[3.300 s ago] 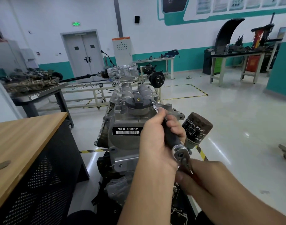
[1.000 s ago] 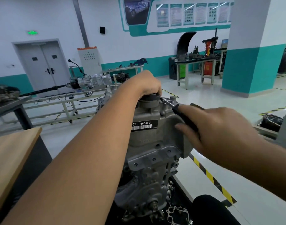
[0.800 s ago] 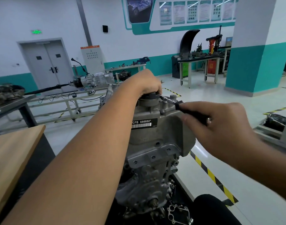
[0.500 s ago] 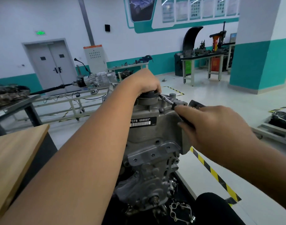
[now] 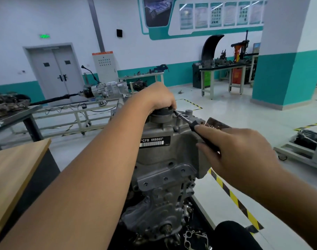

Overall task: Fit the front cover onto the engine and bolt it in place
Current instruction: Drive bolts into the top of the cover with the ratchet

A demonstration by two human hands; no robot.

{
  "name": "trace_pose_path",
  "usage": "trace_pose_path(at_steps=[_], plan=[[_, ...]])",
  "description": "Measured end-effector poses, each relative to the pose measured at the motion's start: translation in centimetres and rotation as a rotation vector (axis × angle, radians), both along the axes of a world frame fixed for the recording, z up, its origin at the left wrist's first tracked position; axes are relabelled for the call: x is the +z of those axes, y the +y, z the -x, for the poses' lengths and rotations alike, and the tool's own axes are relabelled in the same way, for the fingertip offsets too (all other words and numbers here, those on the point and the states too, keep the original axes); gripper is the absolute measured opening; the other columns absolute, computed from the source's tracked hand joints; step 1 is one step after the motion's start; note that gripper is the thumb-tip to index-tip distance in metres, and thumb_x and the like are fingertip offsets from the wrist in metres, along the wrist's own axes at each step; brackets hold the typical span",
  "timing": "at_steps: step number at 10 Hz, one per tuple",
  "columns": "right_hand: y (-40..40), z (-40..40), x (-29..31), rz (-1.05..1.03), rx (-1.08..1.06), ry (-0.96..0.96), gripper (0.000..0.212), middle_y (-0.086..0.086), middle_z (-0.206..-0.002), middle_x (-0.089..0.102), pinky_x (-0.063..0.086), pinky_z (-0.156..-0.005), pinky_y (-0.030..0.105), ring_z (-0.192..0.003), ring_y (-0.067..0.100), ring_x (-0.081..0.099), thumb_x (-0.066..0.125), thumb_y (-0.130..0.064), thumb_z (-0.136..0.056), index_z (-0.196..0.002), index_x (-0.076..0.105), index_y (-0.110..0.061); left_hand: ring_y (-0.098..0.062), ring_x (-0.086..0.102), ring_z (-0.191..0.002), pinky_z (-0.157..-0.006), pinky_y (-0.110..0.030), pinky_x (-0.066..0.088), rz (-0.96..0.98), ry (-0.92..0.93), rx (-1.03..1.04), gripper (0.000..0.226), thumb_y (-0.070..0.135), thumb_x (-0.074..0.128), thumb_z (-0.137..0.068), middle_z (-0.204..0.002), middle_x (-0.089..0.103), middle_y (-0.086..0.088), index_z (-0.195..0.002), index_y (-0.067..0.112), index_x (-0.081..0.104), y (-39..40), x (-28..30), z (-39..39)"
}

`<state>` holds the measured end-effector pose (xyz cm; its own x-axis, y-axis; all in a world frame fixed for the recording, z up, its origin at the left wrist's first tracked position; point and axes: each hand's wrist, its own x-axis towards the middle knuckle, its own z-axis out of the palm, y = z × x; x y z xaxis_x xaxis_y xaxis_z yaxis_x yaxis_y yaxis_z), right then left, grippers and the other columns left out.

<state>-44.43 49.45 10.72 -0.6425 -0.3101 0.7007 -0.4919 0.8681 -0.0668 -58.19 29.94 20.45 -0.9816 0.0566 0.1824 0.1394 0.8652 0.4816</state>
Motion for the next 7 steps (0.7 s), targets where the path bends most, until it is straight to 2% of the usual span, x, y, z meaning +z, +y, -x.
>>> trace_pose_path(at_steps=[1, 2, 3, 4, 5, 6, 7], plan=[[0.2, 0.1, -0.1, 0.121, 0.096, 0.032, 0.028, -0.004, -0.079, 0.076, 0.060, -0.061, 0.032, -0.063, 0.018, 0.067, 0.073, -0.027, -0.090, -0.118, 0.076, -0.028, -0.017, 0.062, -0.070, -0.053, -0.026, 0.042, -0.061, 0.004, 0.012, 0.015, 0.018, 0.084, -0.077, -0.084, 0.069, -0.003, -0.068, 0.012, 0.073, -0.1, -0.1, 0.0], [-2.6, -0.8, -0.7, 1.197, 0.274, -0.373, 0.016, -0.018, -0.061, 0.064, 0.043, -0.044, 0.011, -0.045, 0.002, 0.056, 0.077, -0.020, -0.090, -0.099, 0.081, -0.033, -0.016, 0.062, -0.071, -0.051, -0.025, 0.042, -0.075, -0.002, 0.017, 0.017, 0.018, 0.083, -0.078, -0.084, 0.069, -0.002, -0.067, 0.014, 0.072, 0.0, -0.1, -0.1], [-3.9, -0.9, 0.8, 1.994, 0.466, -0.834, 0.008, -0.006, -0.050, 0.041, 0.024, -0.030, 0.019, -0.034, 0.006, 0.028, 0.068, -0.021, -0.097, -0.095, 0.073, -0.015, -0.017, 0.062, -0.073, -0.052, -0.026, 0.042, -0.111, -0.008, 0.032, 0.017, 0.017, 0.083, -0.080, -0.085, 0.068, -0.003, -0.070, 0.014, 0.070, 0.0, 0.0, -0.3], [-2.6, -1.2, 1.5, 0.982, 0.208, -0.380, 0.012, -0.005, -0.057, 0.061, 0.041, -0.042, 0.026, -0.044, 0.011, 0.049, 0.068, -0.036, -0.094, -0.095, 0.077, -0.028, -0.019, 0.063, -0.071, -0.053, -0.026, 0.044, -0.142, -0.017, 0.040, 0.016, 0.015, 0.082, -0.080, -0.082, 0.069, -0.004, -0.070, 0.012, 0.070, 0.0, 0.0, -0.4], [-1.2, -0.7, 1.7, -0.150, -0.045, -0.035, 0.033, 0.000, -0.072, 0.066, 0.048, -0.055, 0.033, -0.061, 0.026, 0.058, 0.047, -0.044, -0.096, -0.112, 0.069, -0.026, -0.016, 0.062, -0.065, -0.047, -0.022, 0.042, -0.135, -0.005, 0.052, 0.022, 0.014, 0.082, -0.079, -0.073, 0.068, -0.001, -0.061, 0.013, 0.070, 0.0, -0.1, -0.4], [-0.7, -0.1, 2.1, -0.075, 0.063, -0.023, 0.030, -0.002, -0.069, 0.069, 0.050, -0.056, 0.029, -0.057, 0.022, 0.058, 0.054, -0.038, -0.093, -0.109, 0.074, -0.023, -0.016, 0.062, -0.066, -0.048, -0.023, 0.041, -0.147, -0.007, 0.059, 0.022, 0.014, 0.082, -0.079, -0.073, 0.068, 0.000, -0.060, 0.013, 0.071, 0.0, -0.2, -0.3], [-1.8, -0.8, 0.9, 0.828, 0.173, -0.223, 0.018, -0.015, -0.062, 0.069, 0.045, -0.050, 0.014, -0.051, 0.003, 0.057, 0.079, -0.026, -0.086, -0.102, 0.080, -0.034, -0.016, 0.063, -0.067, -0.051, -0.024, 0.042, -0.147, -0.010, 0.056, 0.018, 0.014, 0.083, -0.079, -0.076, 0.069, -0.002, -0.065, 0.012, 0.072, 0.0, -0.1, -0.4]])
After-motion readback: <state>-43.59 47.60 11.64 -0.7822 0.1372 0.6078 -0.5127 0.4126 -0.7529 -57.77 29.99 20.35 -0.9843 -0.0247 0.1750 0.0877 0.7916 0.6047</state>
